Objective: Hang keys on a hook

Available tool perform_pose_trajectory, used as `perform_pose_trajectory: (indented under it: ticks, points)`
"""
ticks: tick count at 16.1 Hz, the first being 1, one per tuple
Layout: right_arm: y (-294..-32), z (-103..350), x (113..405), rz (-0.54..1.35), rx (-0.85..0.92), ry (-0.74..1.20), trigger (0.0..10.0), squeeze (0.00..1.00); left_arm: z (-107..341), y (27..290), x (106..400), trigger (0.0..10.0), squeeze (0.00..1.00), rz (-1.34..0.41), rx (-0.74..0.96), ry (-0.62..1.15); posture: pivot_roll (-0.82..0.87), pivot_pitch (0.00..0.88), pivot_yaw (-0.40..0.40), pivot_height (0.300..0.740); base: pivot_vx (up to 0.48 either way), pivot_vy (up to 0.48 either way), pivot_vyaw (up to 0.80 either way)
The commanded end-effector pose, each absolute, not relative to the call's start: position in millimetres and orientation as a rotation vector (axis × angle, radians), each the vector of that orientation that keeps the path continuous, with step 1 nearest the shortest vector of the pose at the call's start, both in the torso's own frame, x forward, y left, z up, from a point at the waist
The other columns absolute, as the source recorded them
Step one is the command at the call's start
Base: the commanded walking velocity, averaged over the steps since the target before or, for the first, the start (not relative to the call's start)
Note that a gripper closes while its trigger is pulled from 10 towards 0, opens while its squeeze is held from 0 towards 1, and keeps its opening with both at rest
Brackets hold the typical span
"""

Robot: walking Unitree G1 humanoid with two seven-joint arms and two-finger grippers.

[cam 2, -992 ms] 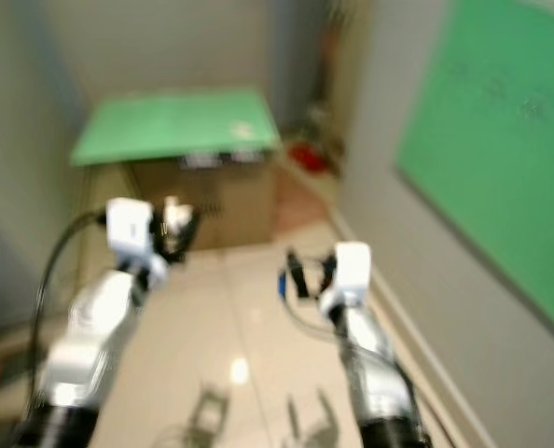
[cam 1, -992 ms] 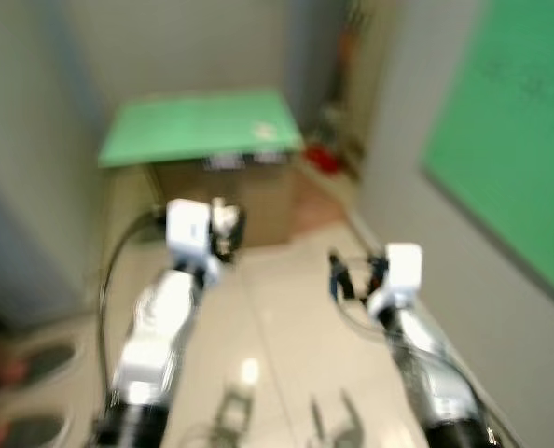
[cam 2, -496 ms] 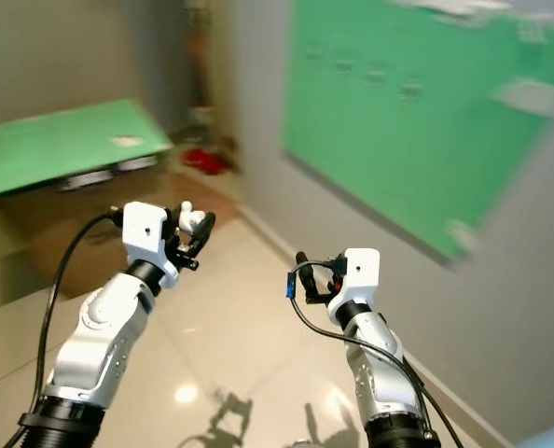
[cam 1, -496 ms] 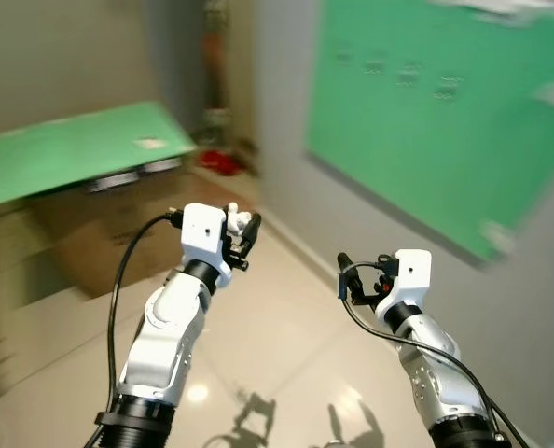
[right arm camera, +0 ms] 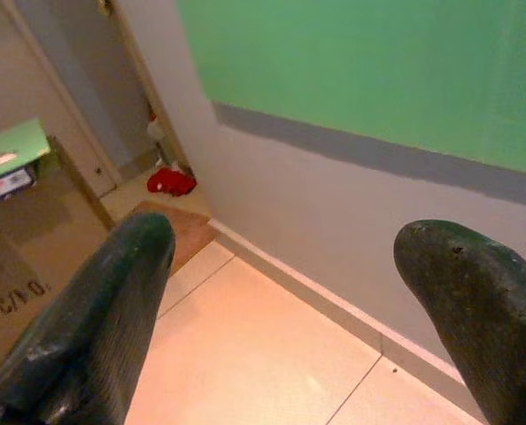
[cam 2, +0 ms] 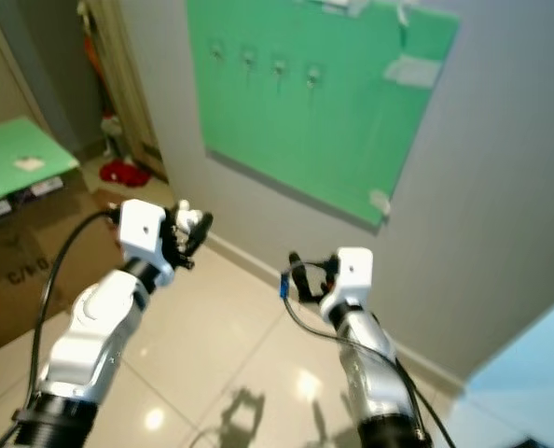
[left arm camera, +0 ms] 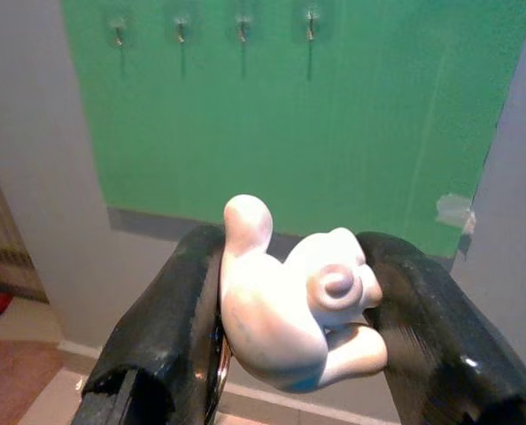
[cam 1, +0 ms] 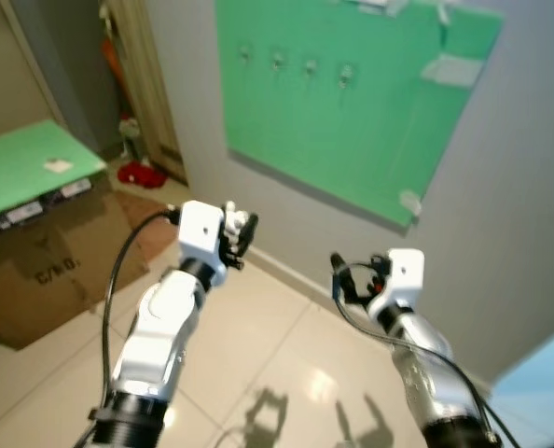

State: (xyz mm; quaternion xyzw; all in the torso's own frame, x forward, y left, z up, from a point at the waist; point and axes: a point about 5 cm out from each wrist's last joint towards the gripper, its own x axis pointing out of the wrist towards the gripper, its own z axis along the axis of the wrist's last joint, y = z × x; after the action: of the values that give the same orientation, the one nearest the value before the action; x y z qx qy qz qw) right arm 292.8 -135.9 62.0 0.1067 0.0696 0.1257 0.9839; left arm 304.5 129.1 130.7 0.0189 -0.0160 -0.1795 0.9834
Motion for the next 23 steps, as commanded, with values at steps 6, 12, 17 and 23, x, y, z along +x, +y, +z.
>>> perform_pose_trajectory:
  ticks: [6,12,17,23]
  points:
    - [-141,60,291,0.230,0.202,0.140,10.0,0.00,130,122,303,0.0,0.00,-0.412,0.049,-0.036,-0.07,0.000,0.034,0.717,0.000,0.000,-0.59]
    - [-139,64,292,0.232,0.195,0.101,10.0,0.00,131,122,303,0.0,0.00,-0.418,0.050,-0.038,-0.07,0.000,0.039,0.717,0.000,0.000,-0.39]
    - [-135,67,293,0.268,0.187,0.087,10.0,0.00,137,124,308,0.0,0.00,-0.377,0.072,-0.060,-0.07,0.000,0.036,0.740,0.000,0.000,0.00]
    - [-123,71,293,0.379,0.152,0.105,10.0,0.00,161,132,330,0.0,0.00,-0.269,0.158,-0.131,-0.07,0.000,0.044,0.740,0.000,0.000,0.00]
